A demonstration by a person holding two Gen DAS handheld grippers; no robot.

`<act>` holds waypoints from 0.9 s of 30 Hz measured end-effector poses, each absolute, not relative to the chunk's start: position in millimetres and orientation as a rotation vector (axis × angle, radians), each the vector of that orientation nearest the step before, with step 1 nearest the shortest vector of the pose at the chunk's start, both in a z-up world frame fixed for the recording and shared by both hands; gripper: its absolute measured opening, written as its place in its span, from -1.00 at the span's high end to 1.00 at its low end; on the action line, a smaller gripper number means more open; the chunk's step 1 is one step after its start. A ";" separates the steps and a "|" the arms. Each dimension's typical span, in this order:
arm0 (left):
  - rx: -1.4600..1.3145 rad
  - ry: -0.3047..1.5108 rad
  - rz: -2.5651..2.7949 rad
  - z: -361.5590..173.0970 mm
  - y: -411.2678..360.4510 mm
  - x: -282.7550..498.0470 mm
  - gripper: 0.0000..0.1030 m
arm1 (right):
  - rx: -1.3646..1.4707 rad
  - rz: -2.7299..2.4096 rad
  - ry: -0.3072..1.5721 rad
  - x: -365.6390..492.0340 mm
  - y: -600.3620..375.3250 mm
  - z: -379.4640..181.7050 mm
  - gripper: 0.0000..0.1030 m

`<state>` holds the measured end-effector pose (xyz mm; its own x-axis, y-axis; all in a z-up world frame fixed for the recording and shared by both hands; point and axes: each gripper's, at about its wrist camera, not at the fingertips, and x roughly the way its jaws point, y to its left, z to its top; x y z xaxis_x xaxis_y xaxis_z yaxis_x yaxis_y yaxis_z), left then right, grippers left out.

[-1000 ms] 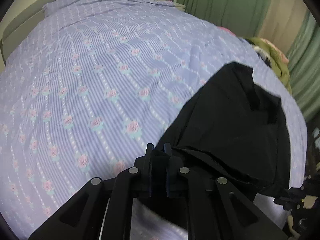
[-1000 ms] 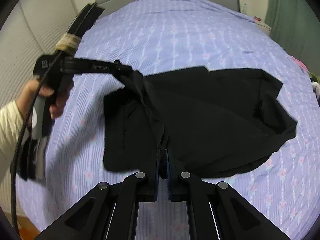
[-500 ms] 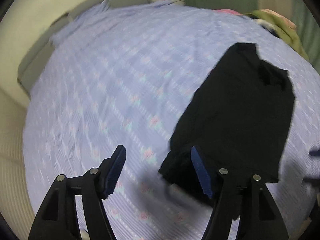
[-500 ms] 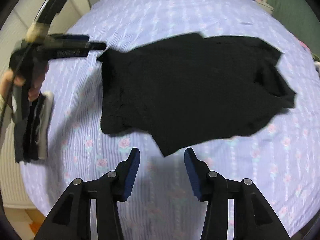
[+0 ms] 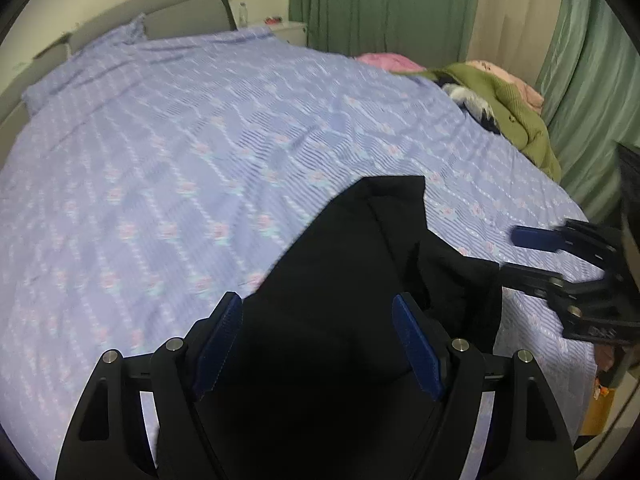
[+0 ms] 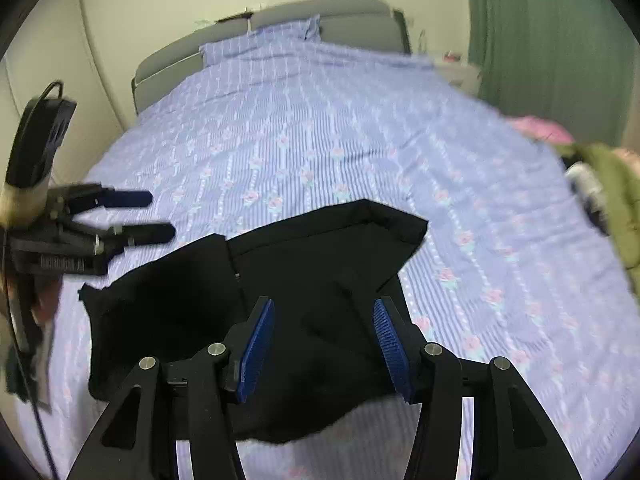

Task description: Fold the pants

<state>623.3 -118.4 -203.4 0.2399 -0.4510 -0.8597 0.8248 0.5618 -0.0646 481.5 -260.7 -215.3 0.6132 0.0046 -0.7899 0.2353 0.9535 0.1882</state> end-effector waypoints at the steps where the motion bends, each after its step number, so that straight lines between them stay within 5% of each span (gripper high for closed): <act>1: 0.462 0.998 -0.910 -209.9 -126.7 621.6 -0.49 | 0.305 -0.118 0.927 490.1 -269.3 -225.8 -0.04; 9: 0.474 1.076 -0.865 -241.3 -151.9 626.8 -0.49 | 0.363 -0.042 1.035 539.7 -298.2 -284.3 -0.01; 12: 0.482 1.083 -0.854 -243.0 -155.1 632.1 -0.49 | 0.383 -0.014 1.069 547.3 -299.6 -300.7 0.16; 14: 0.490 1.077 -0.851 -241.6 -159.3 635.2 -0.49 | 0.408 0.006 1.077 545.3 -301.0 -306.7 0.75; 17: 0.495 1.073 -0.868 -238.9 -173.6 638.4 -0.49 | 0.441 -0.006 1.037 526.9 -304.5 -301.2 0.86; 27: 0.570 1.063 -1.011 -252.7 -302.7 610.3 -0.45 | 0.507 -0.262 0.957 444.8 -323.9 -281.7 0.86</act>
<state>610.3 -302.7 -252.7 0.1283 -0.3972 -0.9087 0.8878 0.4544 -0.0733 444.8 -323.9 -281.7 0.5564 0.0074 -0.8309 0.4299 0.8532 0.2954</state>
